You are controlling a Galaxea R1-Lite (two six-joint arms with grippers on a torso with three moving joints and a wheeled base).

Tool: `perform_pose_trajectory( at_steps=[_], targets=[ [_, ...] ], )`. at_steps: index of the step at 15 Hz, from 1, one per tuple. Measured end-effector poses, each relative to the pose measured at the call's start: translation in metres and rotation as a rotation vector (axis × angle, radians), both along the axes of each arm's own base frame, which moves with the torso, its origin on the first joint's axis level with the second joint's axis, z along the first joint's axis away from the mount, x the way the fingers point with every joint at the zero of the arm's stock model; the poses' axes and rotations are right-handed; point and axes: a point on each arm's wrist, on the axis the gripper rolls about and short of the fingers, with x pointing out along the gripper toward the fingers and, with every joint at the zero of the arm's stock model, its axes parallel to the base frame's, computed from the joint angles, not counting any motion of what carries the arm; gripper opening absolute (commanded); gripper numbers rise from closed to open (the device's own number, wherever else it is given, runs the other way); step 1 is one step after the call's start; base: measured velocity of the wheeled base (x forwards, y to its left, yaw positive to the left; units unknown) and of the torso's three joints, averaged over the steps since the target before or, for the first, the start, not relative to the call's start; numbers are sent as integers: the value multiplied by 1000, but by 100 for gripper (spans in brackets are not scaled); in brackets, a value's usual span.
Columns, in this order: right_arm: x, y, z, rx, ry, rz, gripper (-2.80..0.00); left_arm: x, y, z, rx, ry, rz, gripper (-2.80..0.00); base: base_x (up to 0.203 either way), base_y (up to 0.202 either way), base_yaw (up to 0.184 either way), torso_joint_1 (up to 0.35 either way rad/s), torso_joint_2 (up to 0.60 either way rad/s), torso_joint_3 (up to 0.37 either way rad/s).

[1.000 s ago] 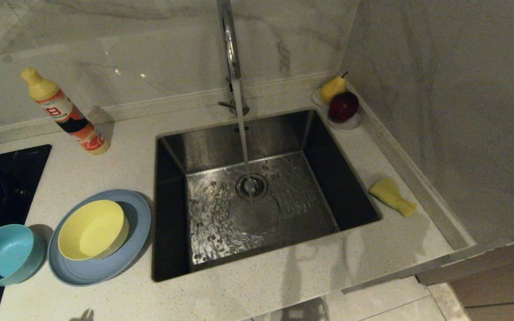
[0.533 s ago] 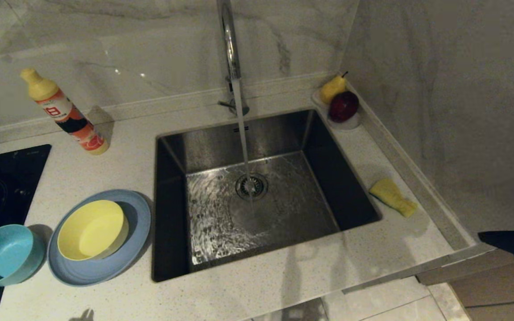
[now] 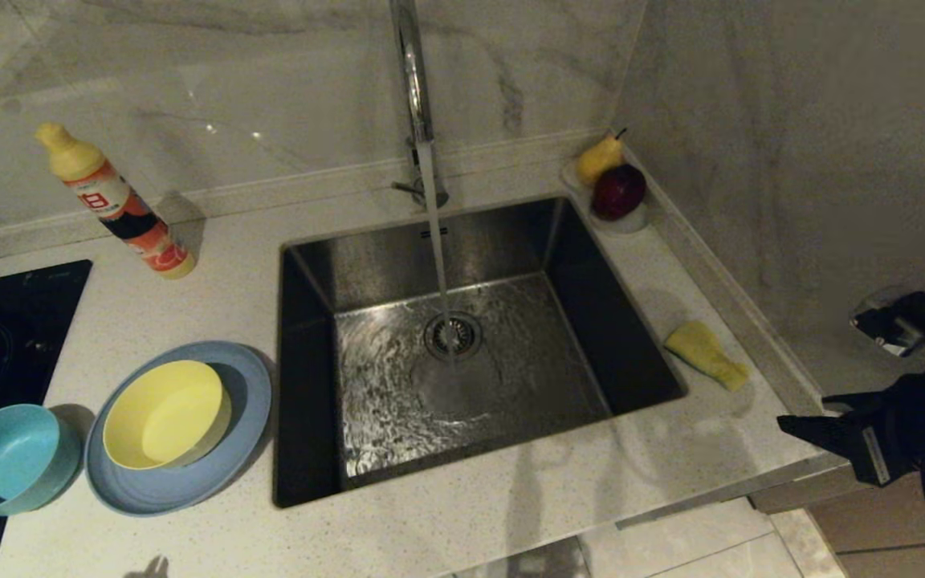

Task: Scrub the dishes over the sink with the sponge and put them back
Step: Pick up a bowl and the sponge

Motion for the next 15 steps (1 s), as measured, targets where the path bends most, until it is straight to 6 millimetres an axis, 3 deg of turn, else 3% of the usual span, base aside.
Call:
perform_pose_trajectory(
  at_steps=[5,9,15],
  targets=[
    [29,-1,-10,-5,35,-22,0,0,0,0,0,0,0,-280,0,0,0,0,0,0],
    [56,0,-11,-13,-41,-1,0,0,0,0,0,0,0,-280,0,0,0,0,0,0],
    [69,2,-23,-30,-4,73,0,0,0,0,0,0,0,-280,0,0,0,0,0,0]
  ],
)
